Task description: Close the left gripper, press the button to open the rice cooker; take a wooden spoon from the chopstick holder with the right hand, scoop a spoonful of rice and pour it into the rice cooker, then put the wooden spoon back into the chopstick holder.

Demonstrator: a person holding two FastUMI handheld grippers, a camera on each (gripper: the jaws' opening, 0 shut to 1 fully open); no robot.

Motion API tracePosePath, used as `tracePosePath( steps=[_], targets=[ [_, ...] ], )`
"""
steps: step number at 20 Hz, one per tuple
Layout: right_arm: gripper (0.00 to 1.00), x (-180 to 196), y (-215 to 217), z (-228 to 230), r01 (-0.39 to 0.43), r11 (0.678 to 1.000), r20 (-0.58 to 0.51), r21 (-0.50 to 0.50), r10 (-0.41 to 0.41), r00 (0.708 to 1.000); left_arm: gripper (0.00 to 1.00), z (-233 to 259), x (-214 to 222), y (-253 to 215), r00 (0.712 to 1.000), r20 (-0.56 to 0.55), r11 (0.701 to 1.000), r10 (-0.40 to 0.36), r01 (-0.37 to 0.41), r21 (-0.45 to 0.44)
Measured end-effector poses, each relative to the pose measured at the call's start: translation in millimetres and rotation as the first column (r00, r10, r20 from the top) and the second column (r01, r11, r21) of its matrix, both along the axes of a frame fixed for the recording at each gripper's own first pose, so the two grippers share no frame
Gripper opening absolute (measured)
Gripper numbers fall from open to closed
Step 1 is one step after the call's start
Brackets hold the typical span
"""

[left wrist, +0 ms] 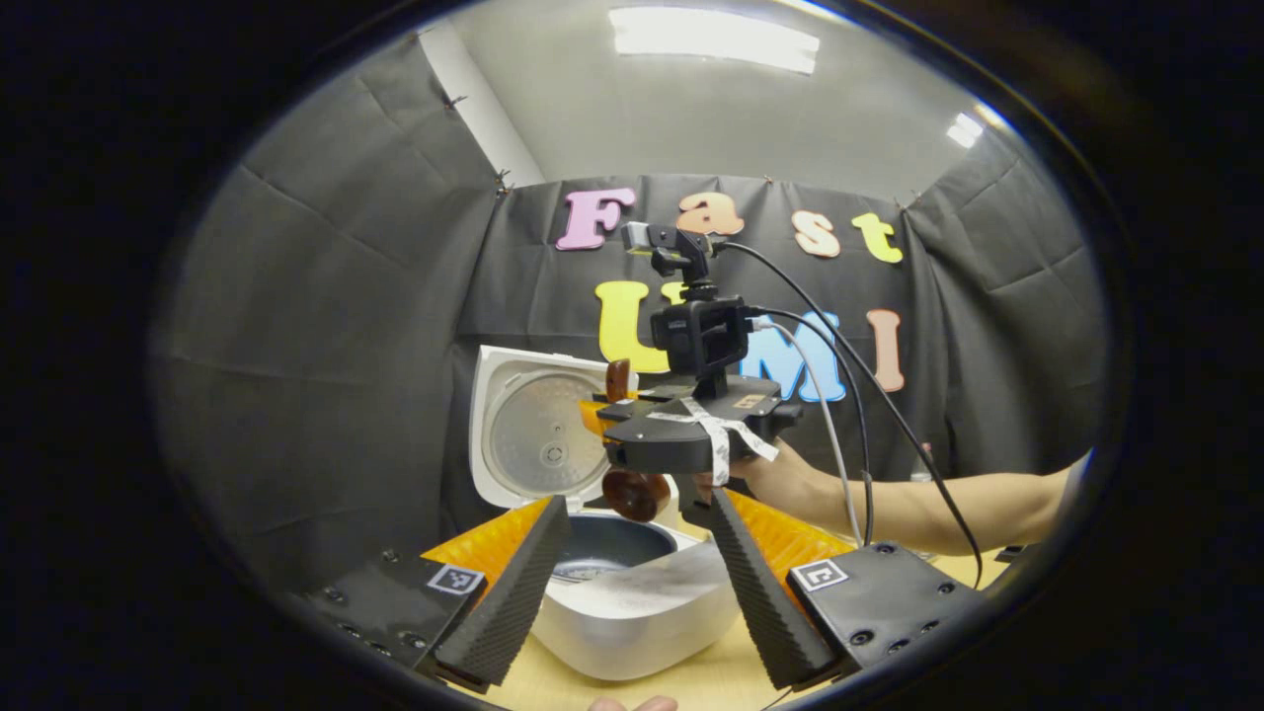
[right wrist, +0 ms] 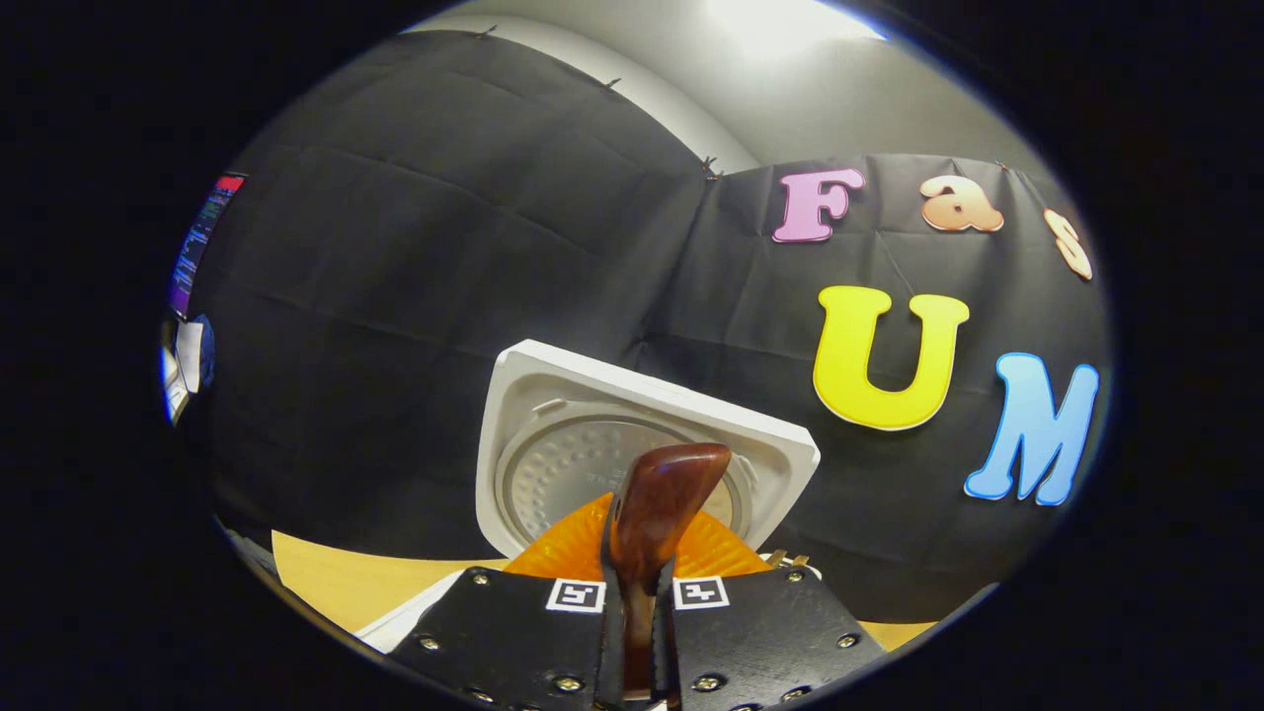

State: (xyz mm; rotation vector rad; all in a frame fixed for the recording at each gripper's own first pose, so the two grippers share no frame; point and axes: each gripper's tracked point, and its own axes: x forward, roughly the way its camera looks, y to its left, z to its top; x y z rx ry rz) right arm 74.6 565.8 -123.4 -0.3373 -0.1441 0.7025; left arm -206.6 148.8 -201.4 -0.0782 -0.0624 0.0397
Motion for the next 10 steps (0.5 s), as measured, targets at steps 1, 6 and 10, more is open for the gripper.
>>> tracePosePath(
  steps=[1,6,10],
  targets=[
    [0.11,-0.6,2.9,-0.6,-0.005,1.000,0.005,-0.007,0.005,1.000,1.00,0.5,0.0,-0.4,1.000,0.000,1.000,0.002,-0.002,0.000],
    [0.11,-6.9,10.4,-5.7,-0.024,1.000,-0.014,-0.010,0.024,1.000,1.00,-1.1,-0.7,-3.4,1.000,-0.010,1.000,0.002,-0.002,0.015],
    [0.11,-6.8,8.9,-7.3,-0.025,1.000,-0.021,-0.018,0.025,0.999,1.00,-0.9,-1.7,-4.0,1.000,-0.013,1.000,0.002,-0.002,0.000]
  ],
)
